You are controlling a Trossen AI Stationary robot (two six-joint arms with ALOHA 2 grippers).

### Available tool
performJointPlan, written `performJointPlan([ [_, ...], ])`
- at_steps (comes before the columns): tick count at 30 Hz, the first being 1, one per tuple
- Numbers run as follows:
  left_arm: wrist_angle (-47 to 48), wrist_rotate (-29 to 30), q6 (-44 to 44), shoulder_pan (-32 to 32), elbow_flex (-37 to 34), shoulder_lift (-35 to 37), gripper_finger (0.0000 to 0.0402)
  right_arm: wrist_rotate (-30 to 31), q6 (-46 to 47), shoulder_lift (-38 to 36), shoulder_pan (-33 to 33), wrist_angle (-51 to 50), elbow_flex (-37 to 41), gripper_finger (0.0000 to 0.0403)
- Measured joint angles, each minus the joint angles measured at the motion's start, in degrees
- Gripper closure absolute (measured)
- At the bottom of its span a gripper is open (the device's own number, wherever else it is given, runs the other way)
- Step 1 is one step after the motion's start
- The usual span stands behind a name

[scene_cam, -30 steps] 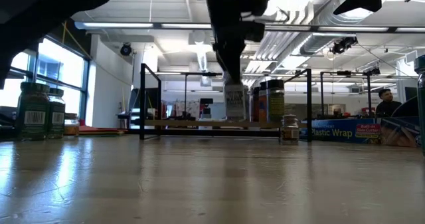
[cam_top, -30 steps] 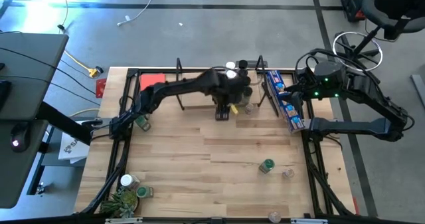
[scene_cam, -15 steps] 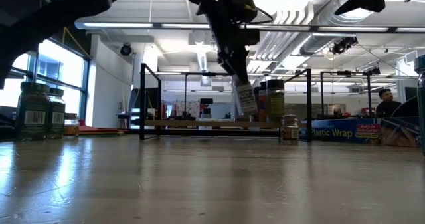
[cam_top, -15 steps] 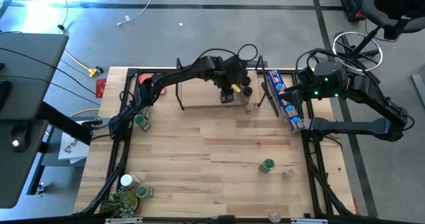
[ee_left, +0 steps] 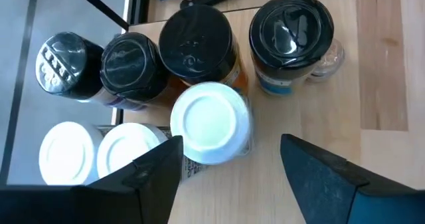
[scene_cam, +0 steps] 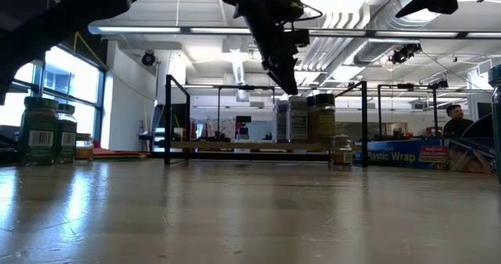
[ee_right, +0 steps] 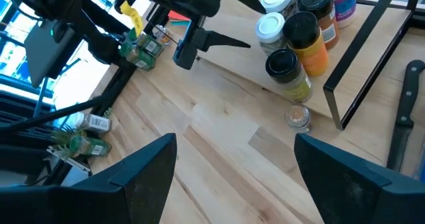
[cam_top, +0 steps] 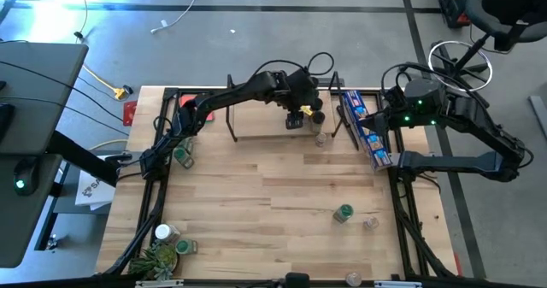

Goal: Shelf spices
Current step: Put the right white seasoning bottle on the shelf aligned with the other white seasoning bottles

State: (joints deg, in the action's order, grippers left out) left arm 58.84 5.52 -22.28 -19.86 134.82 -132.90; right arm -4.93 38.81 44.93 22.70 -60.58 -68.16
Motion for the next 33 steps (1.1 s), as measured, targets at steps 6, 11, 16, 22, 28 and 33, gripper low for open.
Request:
performJointPlan([
  [6, -0.11, 0.53, 0.17, 0.46, 0.00, 0.00, 0.0171, 0.01, -0.10, 0.00, 0.00, 0.00, 0.00, 0.0102],
  [11, -1.21, 0.39, -0.01, 1.69, 0.00, 0.63, 0.0201, 0.34, -0.69, 0.00, 0.00, 0.00, -0.01, 0.0102],
  [16, -2.33, 0.58, -1.89, 1.92, 0.00, -0.25, 0.0243, 0.39, -1.55, 0.00, 0.00, 0.00, 0.00, 0.0102],
  [22, -3.67, 3.07, -2.03, 1.49, -0.04, -1.41, 0.0267, 0.39, -1.55, 0.00, 0.00, 0.00, 0.00, 0.0102],
  [28, -3.01, 3.80, -2.03, 1.52, 0.00, -1.86, 0.0268, 0.39, -1.36, -0.02, 0.01, 0.02, 0.00, 0.0102],
  [33, -0.71, 4.97, -2.01, 1.79, 0.10, -1.86, 0.0268, 0.40, -1.63, 0.00, 0.00, 0.00, 0.00, 0.0102],
])
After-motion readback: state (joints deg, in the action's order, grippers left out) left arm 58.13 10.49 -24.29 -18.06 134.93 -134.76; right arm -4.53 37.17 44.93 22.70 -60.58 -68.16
